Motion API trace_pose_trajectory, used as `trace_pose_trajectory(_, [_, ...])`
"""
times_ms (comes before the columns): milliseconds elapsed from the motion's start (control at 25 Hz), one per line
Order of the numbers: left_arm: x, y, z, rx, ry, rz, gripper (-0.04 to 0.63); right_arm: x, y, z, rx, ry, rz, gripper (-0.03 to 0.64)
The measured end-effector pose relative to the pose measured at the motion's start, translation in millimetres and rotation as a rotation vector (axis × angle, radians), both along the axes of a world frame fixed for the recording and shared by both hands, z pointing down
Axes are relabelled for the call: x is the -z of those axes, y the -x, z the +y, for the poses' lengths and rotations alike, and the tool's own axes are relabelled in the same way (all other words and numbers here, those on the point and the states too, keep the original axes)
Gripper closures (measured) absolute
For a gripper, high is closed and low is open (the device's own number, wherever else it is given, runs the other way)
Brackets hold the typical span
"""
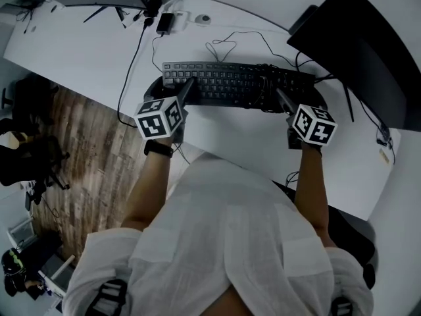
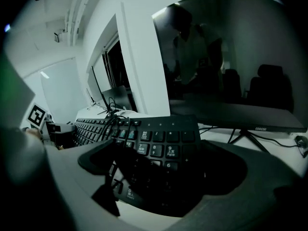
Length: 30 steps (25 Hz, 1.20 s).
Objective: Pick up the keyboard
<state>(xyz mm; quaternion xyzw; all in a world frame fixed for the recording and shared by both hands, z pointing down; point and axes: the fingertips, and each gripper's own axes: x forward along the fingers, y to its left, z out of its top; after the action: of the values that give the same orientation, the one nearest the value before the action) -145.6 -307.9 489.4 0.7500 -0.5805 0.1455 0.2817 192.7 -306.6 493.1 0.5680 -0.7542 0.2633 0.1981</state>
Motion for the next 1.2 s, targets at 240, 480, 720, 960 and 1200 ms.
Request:
trace_pose_trajectory(240, [42, 0, -11, -0.004, -0.100, 0.004, 0.227, 41, 0, -10, -0.005, -0.100, -0.004, 0.066])
trace_pose_trajectory(480, [81, -2, -15, -0.009, -0.197, 0.016, 0.228, 82, -1, -11, -0.010, -0.200, 0.003, 0.066])
trace_pose_trajectory(720, [124, -4, -13, -0.009, -0.301, 0.041, 0.227, 133, -3, -8, -0.009, -0.322, 0.026, 0.066])
trace_pose_trajectory(960, [175, -14, -6, -0.016, -0.402, 0.058, 0.227, 187, -13, 4, -0.018, -0.437, 0.044, 0.064])
trace_pose_trajectory(1200, [200, -20, -4, -0.030, -0.461, 0.061, 0.227, 210, -19, 13, -0.033, -0.507, 0.054, 0.063])
